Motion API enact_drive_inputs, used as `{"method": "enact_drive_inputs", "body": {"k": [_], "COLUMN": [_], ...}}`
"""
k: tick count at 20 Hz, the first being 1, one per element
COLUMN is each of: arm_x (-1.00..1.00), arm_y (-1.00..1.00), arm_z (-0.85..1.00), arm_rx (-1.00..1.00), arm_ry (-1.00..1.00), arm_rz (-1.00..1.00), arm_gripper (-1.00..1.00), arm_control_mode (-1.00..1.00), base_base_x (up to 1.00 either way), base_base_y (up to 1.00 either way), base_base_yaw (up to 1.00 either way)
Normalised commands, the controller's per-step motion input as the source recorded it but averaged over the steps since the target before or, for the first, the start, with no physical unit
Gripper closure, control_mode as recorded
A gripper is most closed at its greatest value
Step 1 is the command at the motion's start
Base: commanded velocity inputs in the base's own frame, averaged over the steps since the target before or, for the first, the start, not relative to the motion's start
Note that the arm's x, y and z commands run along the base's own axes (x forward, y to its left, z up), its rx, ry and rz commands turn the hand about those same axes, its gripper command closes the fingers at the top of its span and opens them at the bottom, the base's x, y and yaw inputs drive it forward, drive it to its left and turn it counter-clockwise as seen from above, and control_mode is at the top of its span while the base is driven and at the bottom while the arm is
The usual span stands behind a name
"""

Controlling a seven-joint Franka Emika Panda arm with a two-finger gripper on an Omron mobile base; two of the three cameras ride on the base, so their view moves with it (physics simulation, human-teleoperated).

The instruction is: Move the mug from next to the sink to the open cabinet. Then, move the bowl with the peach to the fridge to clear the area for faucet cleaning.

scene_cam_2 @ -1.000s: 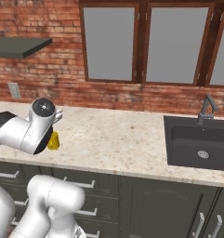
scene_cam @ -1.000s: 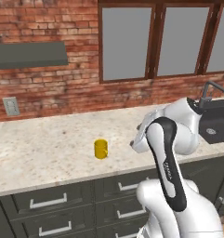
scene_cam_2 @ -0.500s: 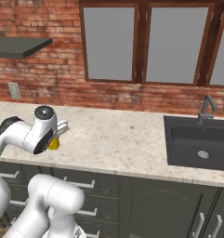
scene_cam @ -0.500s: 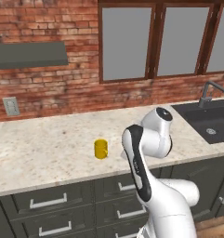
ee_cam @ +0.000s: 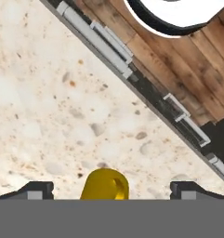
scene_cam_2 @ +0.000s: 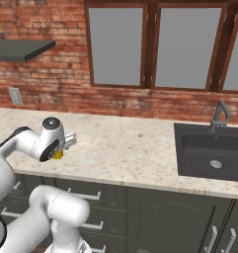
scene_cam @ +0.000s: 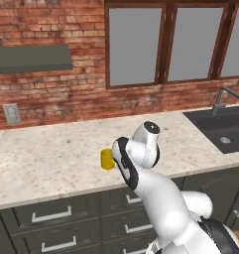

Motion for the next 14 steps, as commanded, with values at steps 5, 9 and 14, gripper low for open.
{"method": "enact_drive_inputs", "body": {"k": [5, 9, 14], "arm_x": [0.4, 0.04, 0.04], "arm_y": [0.31, 0.81, 0.12], "arm_z": [-0.01, -0.01, -0.04], "arm_rx": [0.17, 0.14, 0.03], "arm_ry": [0.02, 0.01, 0.0], "arm_rz": [-0.23, -0.05, 0.0], "arm_gripper": [-1.0, -1.0, -1.0], "arm_control_mode": [-1.0, -1.0, -1.0], "base_base_x": [0.0, 0.0, 0.0], "base_base_y": [0.0, 0.0, 0.0], "base_base_yaw": [0.0, 0.0, 0.0]}}
